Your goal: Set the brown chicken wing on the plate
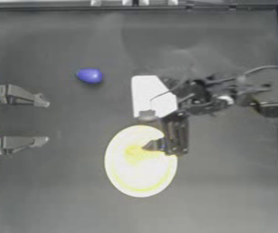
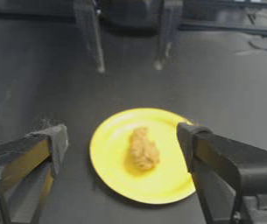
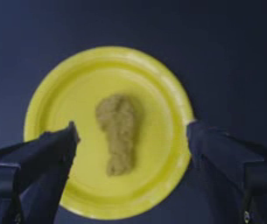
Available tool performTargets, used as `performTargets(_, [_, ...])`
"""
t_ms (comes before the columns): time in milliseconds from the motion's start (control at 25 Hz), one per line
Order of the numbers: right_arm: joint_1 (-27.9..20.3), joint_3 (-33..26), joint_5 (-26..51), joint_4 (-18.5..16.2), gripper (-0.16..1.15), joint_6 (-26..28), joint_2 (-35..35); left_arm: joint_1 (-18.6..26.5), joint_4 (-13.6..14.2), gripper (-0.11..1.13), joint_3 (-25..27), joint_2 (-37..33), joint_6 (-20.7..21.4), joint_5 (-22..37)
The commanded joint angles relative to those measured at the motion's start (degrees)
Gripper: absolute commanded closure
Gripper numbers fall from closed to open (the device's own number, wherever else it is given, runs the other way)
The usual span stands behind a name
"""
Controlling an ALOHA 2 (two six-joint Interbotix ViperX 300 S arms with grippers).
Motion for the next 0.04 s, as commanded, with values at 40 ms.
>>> performTargets(40, [-0.7, 2.64, -3.96, -0.09, -0.03, 0.26, -5.63, 0.09, -0.09, -0.01, -1.67, 1.05, 0.09, -0.18])
